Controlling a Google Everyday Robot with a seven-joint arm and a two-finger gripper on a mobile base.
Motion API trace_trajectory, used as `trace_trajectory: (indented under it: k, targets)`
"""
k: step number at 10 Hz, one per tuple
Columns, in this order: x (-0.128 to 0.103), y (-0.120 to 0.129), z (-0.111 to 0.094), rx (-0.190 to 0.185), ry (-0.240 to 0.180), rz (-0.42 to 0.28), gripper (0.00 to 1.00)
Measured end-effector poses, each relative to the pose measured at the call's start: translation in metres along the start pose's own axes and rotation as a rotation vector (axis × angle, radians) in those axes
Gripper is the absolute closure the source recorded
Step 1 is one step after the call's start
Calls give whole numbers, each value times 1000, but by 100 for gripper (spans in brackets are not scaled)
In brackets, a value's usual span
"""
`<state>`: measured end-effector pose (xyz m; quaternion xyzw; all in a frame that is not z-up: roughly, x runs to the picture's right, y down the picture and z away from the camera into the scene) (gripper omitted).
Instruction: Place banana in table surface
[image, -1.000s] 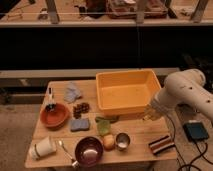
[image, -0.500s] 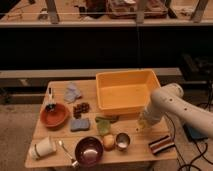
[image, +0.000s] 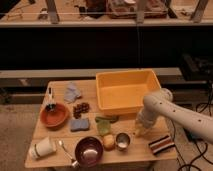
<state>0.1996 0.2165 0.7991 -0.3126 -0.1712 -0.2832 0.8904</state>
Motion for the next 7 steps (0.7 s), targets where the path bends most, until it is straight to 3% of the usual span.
trace_trajectory:
  k: [7]
  targets:
    - [2,0,3,4,-24,17,40]
